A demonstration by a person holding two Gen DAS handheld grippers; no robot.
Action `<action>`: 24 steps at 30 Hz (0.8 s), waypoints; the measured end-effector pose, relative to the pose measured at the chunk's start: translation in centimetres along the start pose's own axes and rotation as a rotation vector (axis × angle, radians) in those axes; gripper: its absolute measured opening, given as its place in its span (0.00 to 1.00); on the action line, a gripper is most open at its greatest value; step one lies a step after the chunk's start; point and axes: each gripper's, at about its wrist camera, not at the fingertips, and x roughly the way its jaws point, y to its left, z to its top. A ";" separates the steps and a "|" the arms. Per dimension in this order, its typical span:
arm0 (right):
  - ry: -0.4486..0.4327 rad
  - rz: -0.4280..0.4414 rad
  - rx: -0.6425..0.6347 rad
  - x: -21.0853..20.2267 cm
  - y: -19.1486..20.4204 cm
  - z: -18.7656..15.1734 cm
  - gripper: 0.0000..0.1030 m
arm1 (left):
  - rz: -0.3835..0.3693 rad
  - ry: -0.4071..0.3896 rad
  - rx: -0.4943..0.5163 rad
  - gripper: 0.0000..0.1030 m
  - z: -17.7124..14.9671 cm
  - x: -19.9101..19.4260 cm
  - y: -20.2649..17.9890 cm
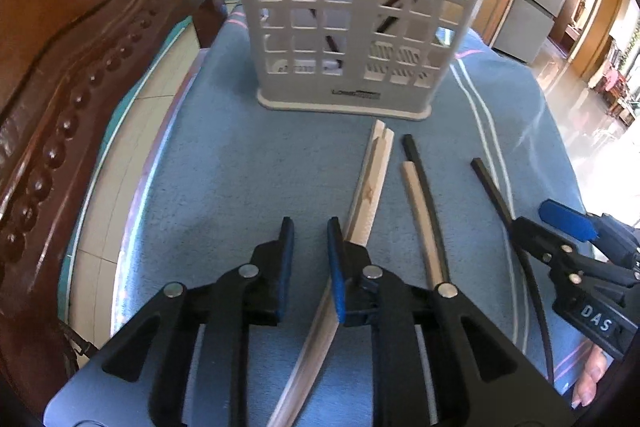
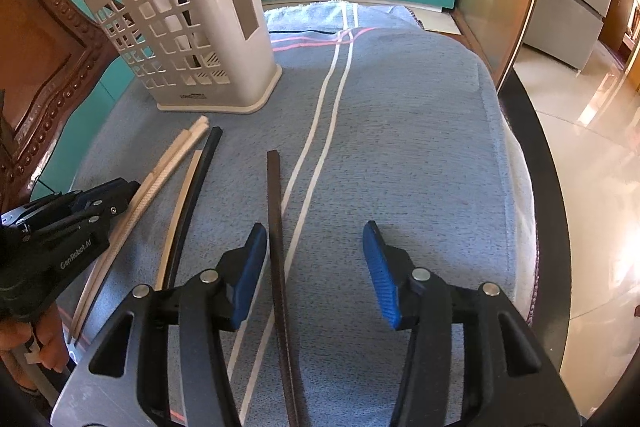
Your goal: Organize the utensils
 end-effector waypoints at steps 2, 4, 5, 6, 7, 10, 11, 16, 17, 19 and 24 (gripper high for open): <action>0.000 0.005 0.004 -0.1 -0.1 -0.1 0.49 | -0.021 0.005 0.006 0.20 0.1 0.0 -0.6; 0.000 0.009 0.011 -0.1 -0.2 -0.1 0.49 | -0.035 -0.002 0.008 0.23 -0.1 -0.3 -0.9; 0.000 0.008 0.011 -0.1 -0.2 0.0 0.49 | -0.033 -0.009 0.010 0.24 0.0 -0.5 -1.0; 0.000 0.006 0.010 -0.1 -0.1 0.0 0.49 | -0.031 -0.015 0.011 0.27 -0.1 -0.6 -1.2; 0.000 0.003 0.007 0.0 -0.1 0.1 0.49 | -0.031 -0.021 0.011 0.28 -0.1 -0.7 -1.2; 0.000 0.006 0.003 0.1 0.0 0.1 0.51 | -0.056 -0.035 0.013 0.33 0.0 -1.0 -1.4; 0.000 0.005 0.001 0.0 0.0 0.1 0.51 | -0.064 -0.038 0.017 0.33 0.0 -1.2 -1.4; -0.001 0.002 -0.003 0.0 0.1 0.0 0.52 | -0.048 -0.003 0.068 0.37 -0.5 -0.2 -3.3; -0.001 0.002 -0.004 0.0 0.1 0.1 0.52 | -0.040 0.004 0.073 0.37 -0.6 0.0 -3.5; -0.001 0.003 -0.003 0.0 0.1 0.1 0.52 | -0.023 -0.006 0.089 0.24 -0.7 0.0 -4.0; -0.001 0.002 -0.003 0.0 0.1 0.1 0.52 | -0.037 -0.017 0.067 0.14 -0.6 0.1 -3.5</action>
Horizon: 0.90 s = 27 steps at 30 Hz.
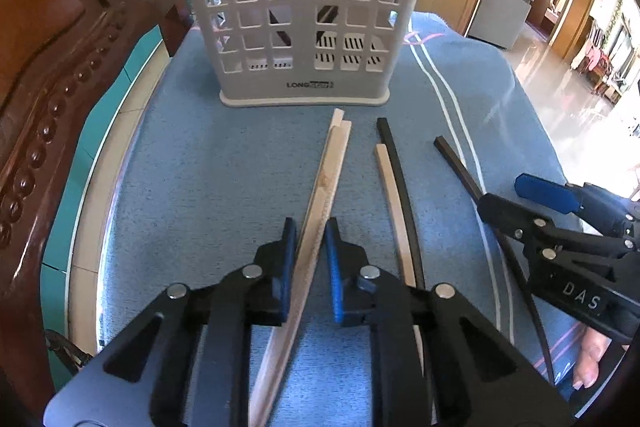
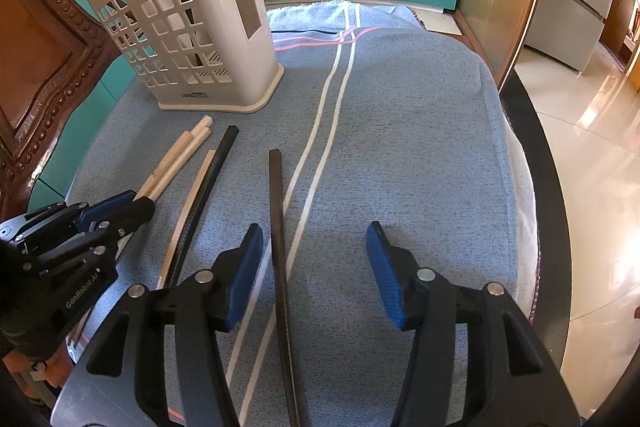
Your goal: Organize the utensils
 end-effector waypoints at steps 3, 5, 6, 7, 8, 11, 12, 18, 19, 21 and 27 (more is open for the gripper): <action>0.000 -0.001 0.000 0.0 0.0 0.0 0.52 | -0.024 -0.003 -0.012 0.12 -0.1 -0.3 0.8; 0.000 -0.002 -0.001 0.0 0.0 0.0 0.52 | -0.052 -0.002 -0.024 0.12 -0.3 -0.6 1.1; 0.000 -0.001 -0.001 0.0 0.0 0.0 0.52 | -0.076 0.000 -0.032 0.12 -0.5 -0.9 1.7; 0.000 0.000 0.000 0.0 0.0 0.0 0.52 | -0.093 0.002 -0.035 0.12 -0.6 -1.0 1.7; 0.000 0.001 0.002 0.0 0.0 0.0 0.52 | -0.111 0.003 -0.038 0.12 -0.8 -1.1 1.7; -0.001 0.003 0.006 -0.1 -0.1 -0.1 0.52 | -0.126 -0.013 -0.036 0.12 -1.6 -2.0 2.0; -0.001 0.002 0.008 -0.1 -0.1 0.0 0.52 | -0.127 -0.017 -0.040 0.12 -1.8 -2.2 2.2; -0.005 -0.003 0.006 0.0 0.0 -0.1 0.52 | -0.116 -0.014 -0.095 0.12 -2.0 -2.3 4.1; -0.005 -0.002 0.007 -0.1 -0.1 -0.1 0.52 | -0.117 -0.014 -0.102 0.13 -1.9 -2.3 4.4; -0.005 0.000 0.009 -0.1 -0.2 -0.1 0.52 | -0.104 -0.012 -0.111 0.13 -1.8 -2.2 4.9; -0.006 -0.009 -0.001 0.0 0.0 -0.1 0.52 | -0.072 0.006 -0.119 0.22 -1.4 -1.2 5.6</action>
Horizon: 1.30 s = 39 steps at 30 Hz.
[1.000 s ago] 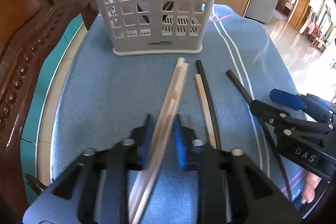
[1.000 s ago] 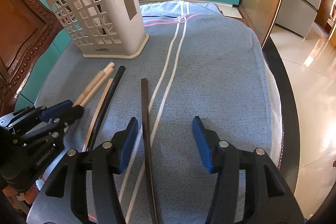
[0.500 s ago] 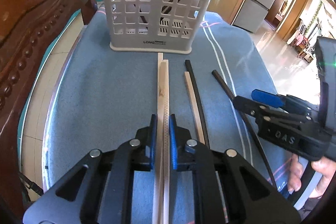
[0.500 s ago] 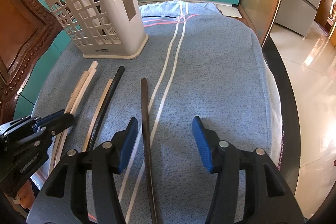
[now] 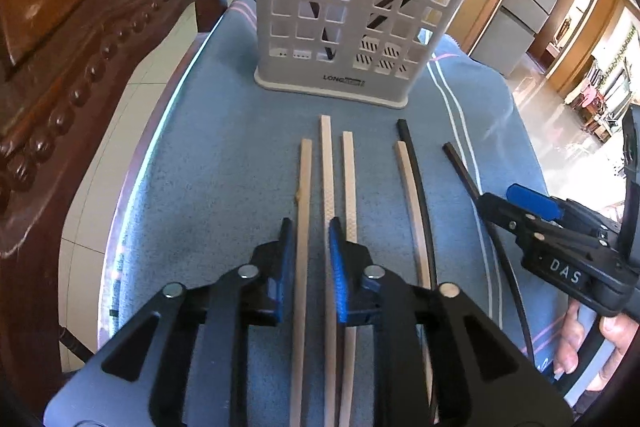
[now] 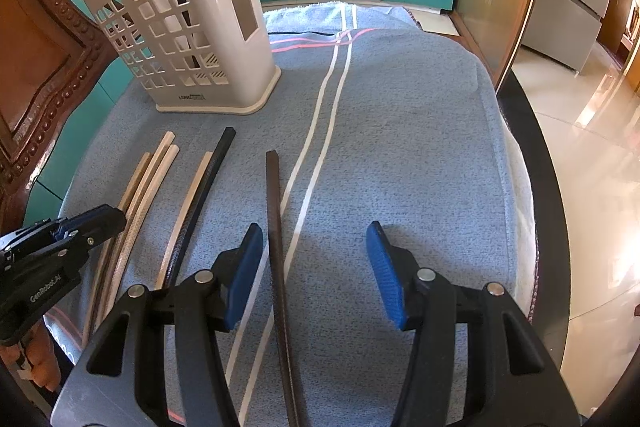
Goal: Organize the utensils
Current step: 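Grasp a light wood chopstick with the left tool while the right tool grasps the dark brown chopstick, then lift both chopsticks upright over the white holder and open both tools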
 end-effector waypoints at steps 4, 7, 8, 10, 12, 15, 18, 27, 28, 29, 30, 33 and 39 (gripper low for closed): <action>0.000 -0.001 -0.004 0.0 0.0 -0.1 0.52 | 0.016 0.009 0.004 0.28 0.0 0.4 -0.2; -0.003 -0.020 -0.036 -0.1 0.4 -0.2 0.52 | 0.043 0.003 0.017 0.28 0.3 0.6 -0.6; -0.005 -0.024 -0.050 0.0 0.6 -0.2 0.52 | 0.046 0.002 0.015 0.28 0.2 0.6 -0.6; -0.004 -0.023 -0.065 0.0 0.9 -0.3 0.52 | 0.040 0.001 -0.002 0.28 0.4 0.5 -0.5; -0.005 -0.023 -0.073 0.1 1.1 -0.3 0.52 | 0.036 -0.002 -0.023 0.28 0.5 0.5 -0.2; -0.002 -0.033 -0.086 0.3 1.2 -0.3 0.52 | 0.042 -0.011 -0.048 0.28 0.7 0.4 0.4; -0.004 -0.060 -0.117 0.4 1.7 -0.4 0.52 | 0.053 -0.017 -0.043 0.26 0.8 0.4 0.5; 0.000 -0.061 -0.134 0.4 2.0 -0.6 0.59 | 0.087 -0.021 -0.066 0.27 1.2 0.6 1.4; 0.000 -0.064 -0.139 0.5 2.1 -0.6 0.60 | 0.085 -0.019 -0.062 0.27 1.2 0.6 1.4; 0.001 -0.066 -0.141 0.5 2.3 -0.6 0.60 | 0.088 -0.013 -0.052 0.27 1.1 0.8 1.2; 0.001 -0.065 -0.140 0.5 2.2 -0.6 0.61 | 0.108 -0.016 -0.028 0.27 1.1 0.9 0.9; -0.015 -0.062 -0.146 0.4 2.2 -0.7 0.60 | 0.154 -0.022 0.020 0.26 0.9 1.0 -0.1; -0.051 -0.028 -0.160 0.3 2.3 -0.6 0.24 | 0.160 -0.026 0.026 0.24 0.9 0.7 -0.6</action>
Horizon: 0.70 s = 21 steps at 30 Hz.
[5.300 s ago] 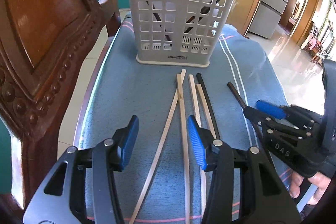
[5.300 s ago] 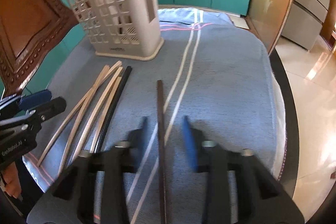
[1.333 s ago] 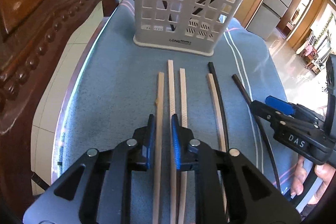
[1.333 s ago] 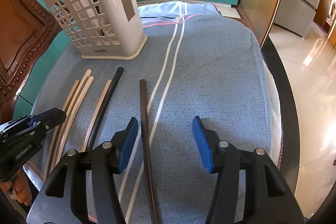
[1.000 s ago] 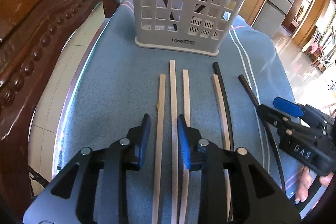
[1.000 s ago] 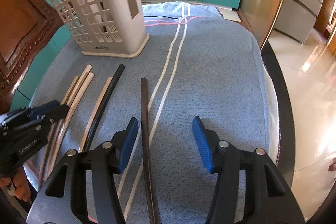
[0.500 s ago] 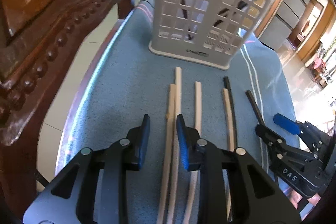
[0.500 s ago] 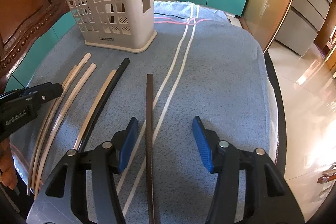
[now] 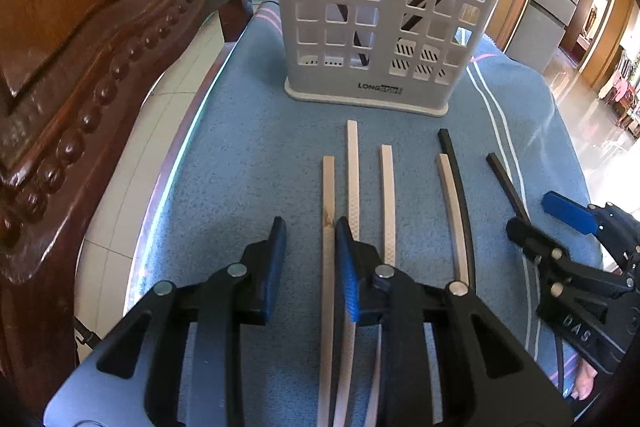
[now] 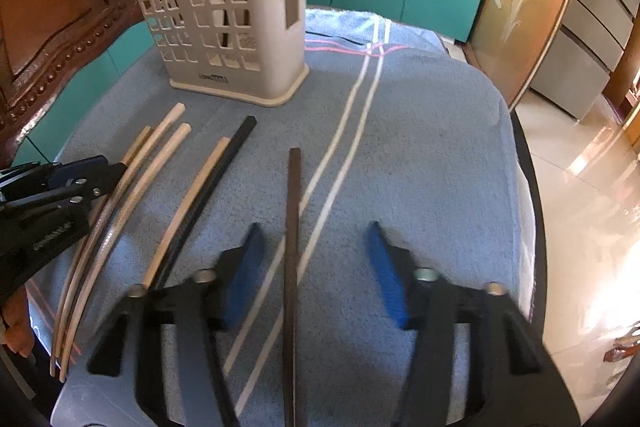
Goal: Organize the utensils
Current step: 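Lift both chopsticks upright over the white holder and open both tools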
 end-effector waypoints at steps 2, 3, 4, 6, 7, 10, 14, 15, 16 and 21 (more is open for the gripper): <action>0.003 0.038 0.013 0.0 -0.1 0.1 0.07 | -0.008 -0.005 0.013 0.16 0.1 0.1 -0.2; 0.004 0.069 0.038 -0.1 -0.4 0.1 0.06 | -0.014 -0.005 0.018 0.09 0.2 0.1 -0.3; 0.001 0.089 0.051 -0.2 -0.5 0.2 0.06 | -0.019 -0.007 0.023 0.07 0.2 0.0 -0.5; -0.045 0.093 0.059 -1.1 -0.8 0.4 0.06 | -0.029 -0.018 0.022 0.07 0.2 -0.2 -0.6; -0.083 0.093 0.060 -2.0 -0.9 0.6 0.06 | -0.046 -0.031 0.015 0.07 0.2 -0.7 -0.6; -0.225 0.142 0.081 -6.1 -1.5 1.1 0.06 | -0.097 -0.114 0.007 0.07 0.4 -3.6 -0.3; -0.377 0.201 0.086 -11.8 -2.2 1.6 0.06 | -0.154 -0.246 -0.008 0.06 0.8 -9.7 0.8; -0.411 0.227 0.095 -13.5 -2.6 1.7 0.06 | -0.167 -0.284 -0.015 0.06 0.9 -11.6 1.2; -0.439 0.250 0.101 -14.8 -2.8 1.9 0.06 | -0.179 -0.321 -0.021 0.06 1.0 -13.3 1.5; -0.569 0.324 0.097 -20.2 -3.3 4.8 0.06 | -0.204 -0.496 -0.028 0.06 3.4 -20.5 2.6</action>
